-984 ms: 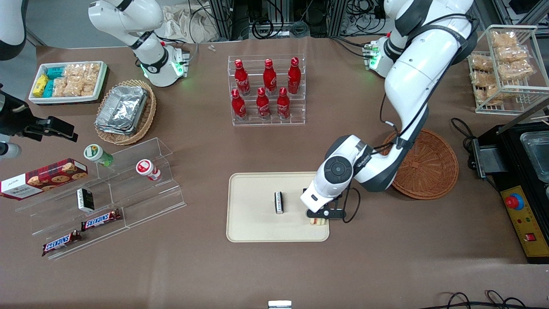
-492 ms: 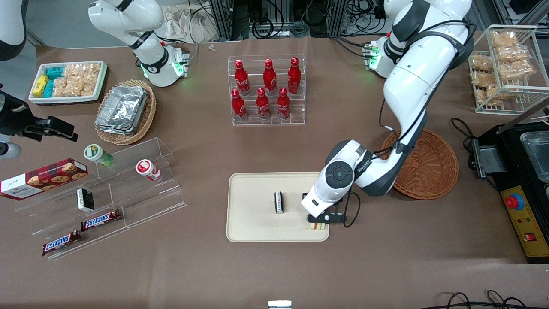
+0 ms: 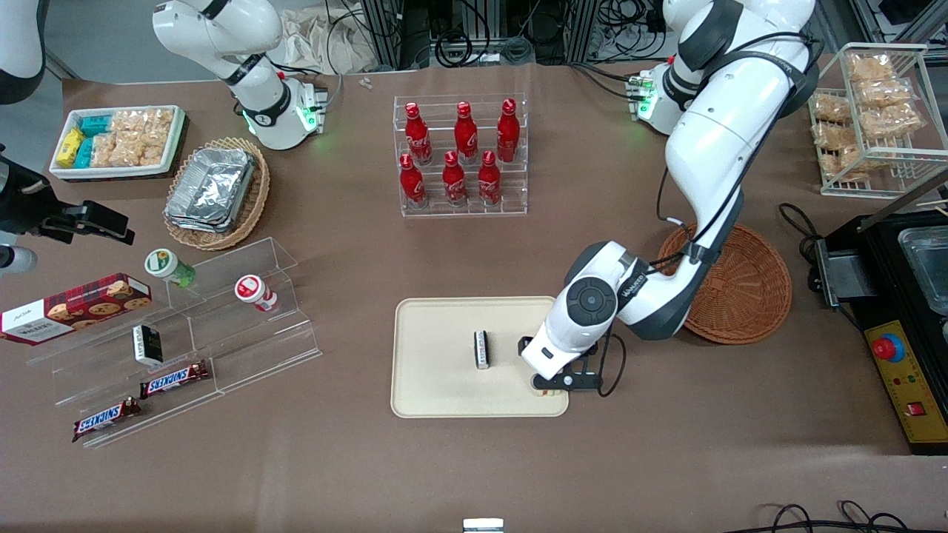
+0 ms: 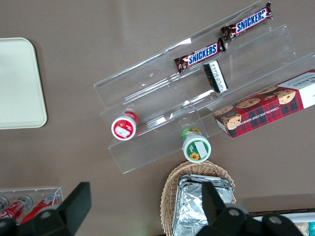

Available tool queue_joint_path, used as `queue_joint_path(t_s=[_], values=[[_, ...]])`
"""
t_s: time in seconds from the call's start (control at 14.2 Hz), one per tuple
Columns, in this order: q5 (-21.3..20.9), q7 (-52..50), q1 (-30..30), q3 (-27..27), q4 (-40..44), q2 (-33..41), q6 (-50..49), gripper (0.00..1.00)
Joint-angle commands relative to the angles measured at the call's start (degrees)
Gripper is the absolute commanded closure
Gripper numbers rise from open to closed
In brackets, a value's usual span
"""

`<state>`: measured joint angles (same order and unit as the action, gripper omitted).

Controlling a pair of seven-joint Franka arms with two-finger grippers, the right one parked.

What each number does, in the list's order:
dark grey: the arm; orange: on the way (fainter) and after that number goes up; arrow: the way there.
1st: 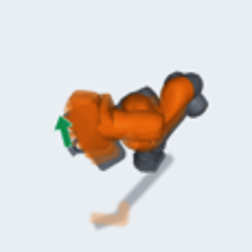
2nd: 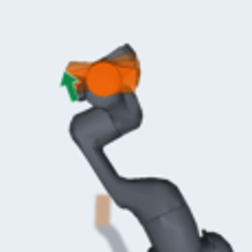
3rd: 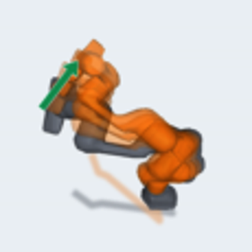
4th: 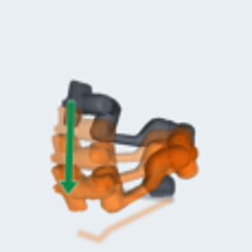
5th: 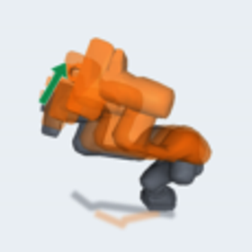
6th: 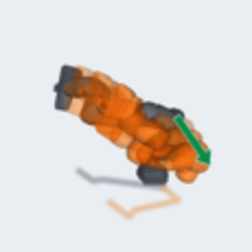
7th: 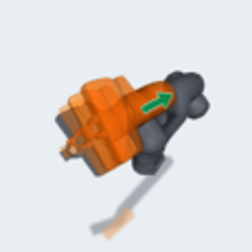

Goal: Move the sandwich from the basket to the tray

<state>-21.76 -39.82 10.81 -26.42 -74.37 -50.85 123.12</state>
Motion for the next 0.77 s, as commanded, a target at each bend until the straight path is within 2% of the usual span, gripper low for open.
queue_joint_path(t_s=[0.0, 0.14, 0.28, 0.35, 0.56, 0.7], values=[[-0.31, -0.78, 0.18, 0.23, 3.69, 4.08, -9.79, 0.0], [2.84, -1.22, -0.09, 0.58, 4.76, 9.07, -16.48, 0.0], [6.88, -0.43, 0.09, 7.49, 3.45, 15.48, -21.15, 0.0], [10.12, 0.88, -0.09, 8.4, -0.65, 20.04, -21.43, 0.0], [19.0, 10.95, 0.09, 17.61, -17.5, 35.68, -16.36, 0.0], [22.27, 16.77, 0.18, 22.35, -30.42, 46.05, -11.96, 0.0]])
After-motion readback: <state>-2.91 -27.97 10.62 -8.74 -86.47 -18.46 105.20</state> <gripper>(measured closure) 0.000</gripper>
